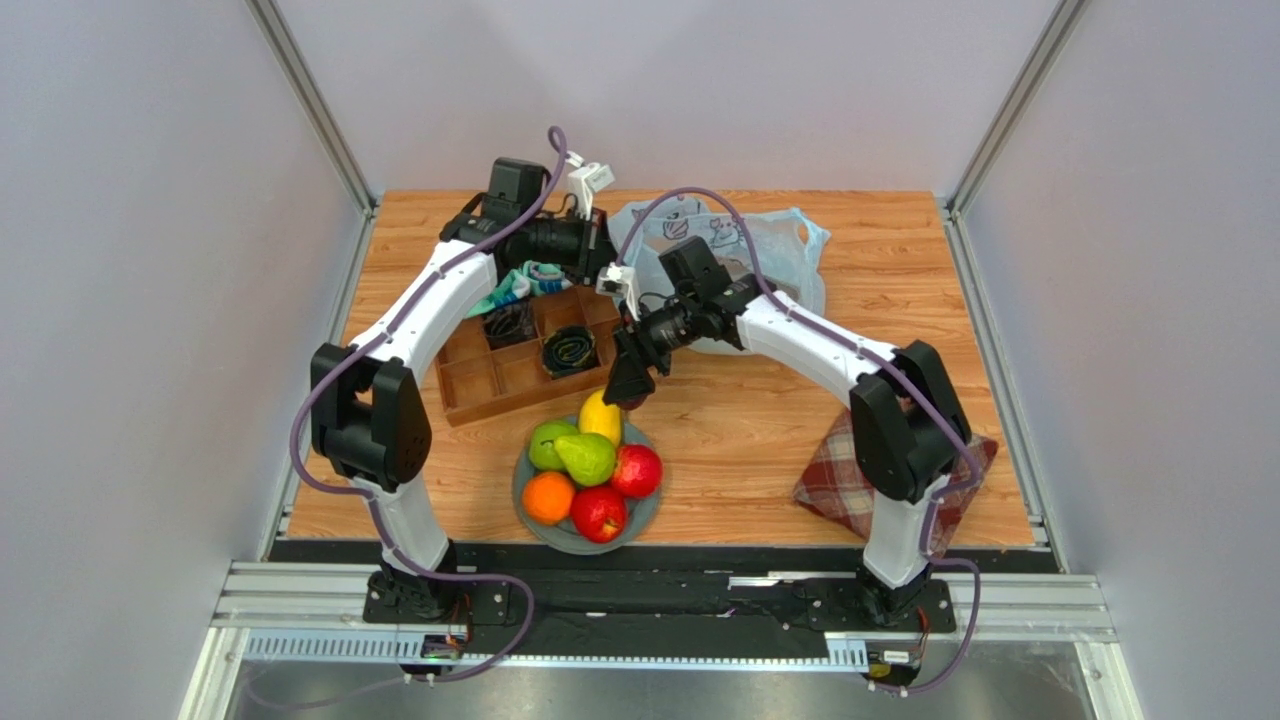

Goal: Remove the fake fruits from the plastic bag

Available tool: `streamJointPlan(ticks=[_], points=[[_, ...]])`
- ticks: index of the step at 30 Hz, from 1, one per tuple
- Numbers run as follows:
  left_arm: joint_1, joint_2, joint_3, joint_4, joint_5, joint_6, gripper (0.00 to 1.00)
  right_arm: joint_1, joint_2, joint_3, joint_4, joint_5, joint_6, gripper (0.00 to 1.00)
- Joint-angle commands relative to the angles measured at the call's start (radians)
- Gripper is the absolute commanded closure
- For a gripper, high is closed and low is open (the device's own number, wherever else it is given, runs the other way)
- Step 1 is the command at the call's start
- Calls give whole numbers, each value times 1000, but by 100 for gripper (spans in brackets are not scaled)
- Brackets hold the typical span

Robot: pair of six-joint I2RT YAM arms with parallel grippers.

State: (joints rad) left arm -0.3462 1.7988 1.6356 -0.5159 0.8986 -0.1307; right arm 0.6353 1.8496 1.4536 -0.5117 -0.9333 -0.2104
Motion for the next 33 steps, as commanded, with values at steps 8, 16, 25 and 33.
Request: streamJointPlan(ticks=[8, 16, 25, 33], points=[[-39, -164, -31, 0, 94, 13, 100, -16, 85, -51, 104, 281, 264, 56], [-37, -150, -14, 14, 97, -3, 100, -13, 85, -102, 124, 508, 303, 57], [-34, -17, 142, 94, 114, -129, 100, -6, -130, -219, 99, 485, 167, 59], [-33, 7, 188, 126, 117, -162, 100, 10, -38, -228, 186, 510, 276, 59]])
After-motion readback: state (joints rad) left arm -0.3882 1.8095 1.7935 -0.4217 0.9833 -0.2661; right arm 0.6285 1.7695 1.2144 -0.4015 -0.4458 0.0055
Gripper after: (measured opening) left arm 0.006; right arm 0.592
